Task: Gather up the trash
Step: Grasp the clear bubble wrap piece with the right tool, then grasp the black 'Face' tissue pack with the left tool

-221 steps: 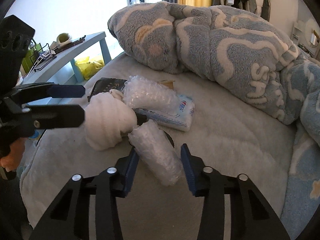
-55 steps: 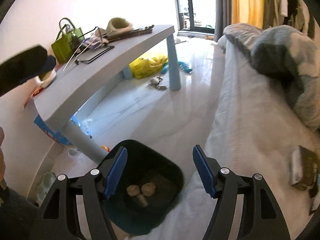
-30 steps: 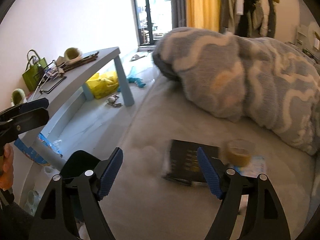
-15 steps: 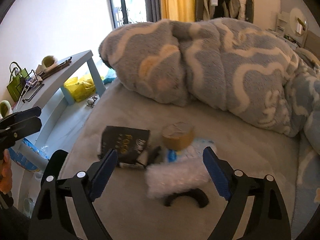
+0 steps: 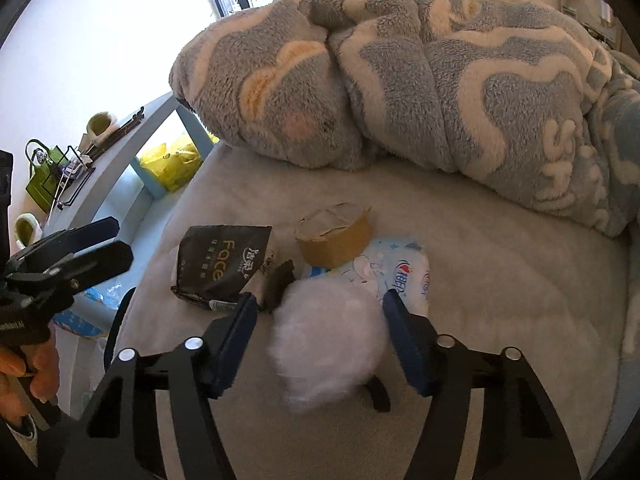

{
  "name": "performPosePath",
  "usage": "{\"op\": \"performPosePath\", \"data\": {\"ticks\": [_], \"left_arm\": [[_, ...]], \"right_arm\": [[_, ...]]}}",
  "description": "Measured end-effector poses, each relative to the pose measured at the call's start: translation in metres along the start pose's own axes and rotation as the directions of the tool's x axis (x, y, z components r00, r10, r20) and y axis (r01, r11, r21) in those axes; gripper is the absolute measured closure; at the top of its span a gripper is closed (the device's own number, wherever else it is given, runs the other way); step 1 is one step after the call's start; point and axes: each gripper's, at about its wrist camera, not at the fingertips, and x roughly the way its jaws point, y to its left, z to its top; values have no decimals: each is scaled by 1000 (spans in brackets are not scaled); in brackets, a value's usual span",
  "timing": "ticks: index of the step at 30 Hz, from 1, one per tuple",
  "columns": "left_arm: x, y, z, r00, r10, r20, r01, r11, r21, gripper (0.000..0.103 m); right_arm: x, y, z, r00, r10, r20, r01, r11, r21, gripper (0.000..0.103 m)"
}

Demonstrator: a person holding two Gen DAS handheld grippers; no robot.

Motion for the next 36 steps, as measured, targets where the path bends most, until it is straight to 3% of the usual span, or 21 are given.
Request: {"op": "performPosePath", "data": {"ticks": [6,10,14,24,27,29,36], "left_arm": [[14,-9,0,1000,7,-25,-7,1000,-6,14],[23,-15,-1,999,8,-43,-9,1000,-6,14],[28,-21,-2,999,5,-53,-5,1000,-2,14],[42,-31,-4,998,11,-54,-13,999,-32,14],[47,-36,-5,998,21,-57,-23,999,-35,14],[49,-40,-7,998,29,-60,-31,999,-30,14],[58,-46,-10,994,79,-71,-81,996,-34,17]], "right_arm": [[-9,-12,3,999,2,32,-3,1000,19,39],[-8,-15,2,1000,-1,13,0,1000,14,48],[-13,-17,0,999,43,20,-44,999,9,48],[-30,-31,-17,1000,4,0,-4,1000,6,52],[-34,-36,-20,1000,12,-11,-12,1000,8,58],[-34,-38,-23,999,34,-23,-34,999,7,72],[-36,-32,-25,997,75,-25,-75,997,7,78]]}}
